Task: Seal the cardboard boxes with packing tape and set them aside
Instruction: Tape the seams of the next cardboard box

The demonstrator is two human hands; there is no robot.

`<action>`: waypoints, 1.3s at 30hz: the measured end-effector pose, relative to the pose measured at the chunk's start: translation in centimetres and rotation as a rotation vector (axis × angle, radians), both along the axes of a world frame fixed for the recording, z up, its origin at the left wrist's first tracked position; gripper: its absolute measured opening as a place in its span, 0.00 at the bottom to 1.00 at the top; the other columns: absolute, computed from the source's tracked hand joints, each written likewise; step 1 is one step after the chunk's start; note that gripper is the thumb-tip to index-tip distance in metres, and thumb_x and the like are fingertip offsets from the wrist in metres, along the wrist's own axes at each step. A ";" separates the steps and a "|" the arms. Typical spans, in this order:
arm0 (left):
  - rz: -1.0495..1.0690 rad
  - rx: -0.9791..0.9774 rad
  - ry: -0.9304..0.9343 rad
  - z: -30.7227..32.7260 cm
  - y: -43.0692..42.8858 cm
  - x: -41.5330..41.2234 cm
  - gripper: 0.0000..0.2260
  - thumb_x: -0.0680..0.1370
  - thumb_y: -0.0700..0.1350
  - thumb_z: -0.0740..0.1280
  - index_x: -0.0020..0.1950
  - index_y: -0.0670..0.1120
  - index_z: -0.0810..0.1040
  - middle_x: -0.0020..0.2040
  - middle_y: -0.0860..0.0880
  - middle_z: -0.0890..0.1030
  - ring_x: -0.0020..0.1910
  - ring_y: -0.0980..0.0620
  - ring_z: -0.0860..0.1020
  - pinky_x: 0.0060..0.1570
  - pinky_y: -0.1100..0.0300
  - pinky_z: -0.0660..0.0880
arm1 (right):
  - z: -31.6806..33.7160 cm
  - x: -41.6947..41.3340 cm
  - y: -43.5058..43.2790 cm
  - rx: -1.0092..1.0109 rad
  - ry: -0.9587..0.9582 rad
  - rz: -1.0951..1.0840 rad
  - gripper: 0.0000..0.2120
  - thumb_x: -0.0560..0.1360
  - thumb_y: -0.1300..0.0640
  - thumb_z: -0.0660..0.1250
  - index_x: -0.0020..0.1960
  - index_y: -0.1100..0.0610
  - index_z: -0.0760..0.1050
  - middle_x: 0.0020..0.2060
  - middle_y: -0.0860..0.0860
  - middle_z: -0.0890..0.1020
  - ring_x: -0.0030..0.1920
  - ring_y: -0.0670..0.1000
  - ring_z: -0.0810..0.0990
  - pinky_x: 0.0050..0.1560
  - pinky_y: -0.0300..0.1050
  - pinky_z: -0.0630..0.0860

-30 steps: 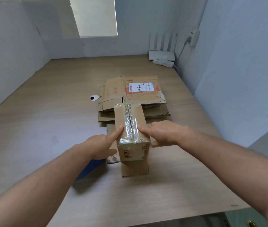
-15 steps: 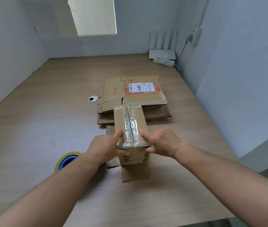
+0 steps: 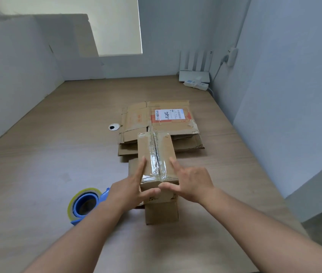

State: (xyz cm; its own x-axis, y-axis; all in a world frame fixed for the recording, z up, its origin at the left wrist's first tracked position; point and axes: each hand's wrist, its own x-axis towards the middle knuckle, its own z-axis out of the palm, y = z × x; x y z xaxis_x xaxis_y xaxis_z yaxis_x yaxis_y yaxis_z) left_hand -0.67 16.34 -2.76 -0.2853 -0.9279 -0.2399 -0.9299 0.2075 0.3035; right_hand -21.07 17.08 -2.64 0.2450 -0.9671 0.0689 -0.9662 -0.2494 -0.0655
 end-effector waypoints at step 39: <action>0.544 0.294 0.806 5.2 3.5 -2.2 0.20 0.78 0.61 0.61 0.65 0.51 0.68 0.56 0.51 0.77 0.49 0.50 0.79 0.44 0.53 0.81 | 4.2 -0.3 2.5 0.362 -0.680 -0.474 0.30 0.68 0.24 0.55 0.47 0.50 0.72 0.41 0.46 0.78 0.43 0.48 0.77 0.41 0.45 0.72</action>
State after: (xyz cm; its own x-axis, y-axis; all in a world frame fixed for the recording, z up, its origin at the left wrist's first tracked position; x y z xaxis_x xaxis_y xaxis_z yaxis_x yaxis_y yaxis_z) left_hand -2.84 19.80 2.43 -0.0196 -0.9155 -0.4019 -0.3723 -0.3664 0.8528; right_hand -21.33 19.61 1.59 -0.1666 -0.9469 -0.2750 -0.6866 0.3116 -0.6569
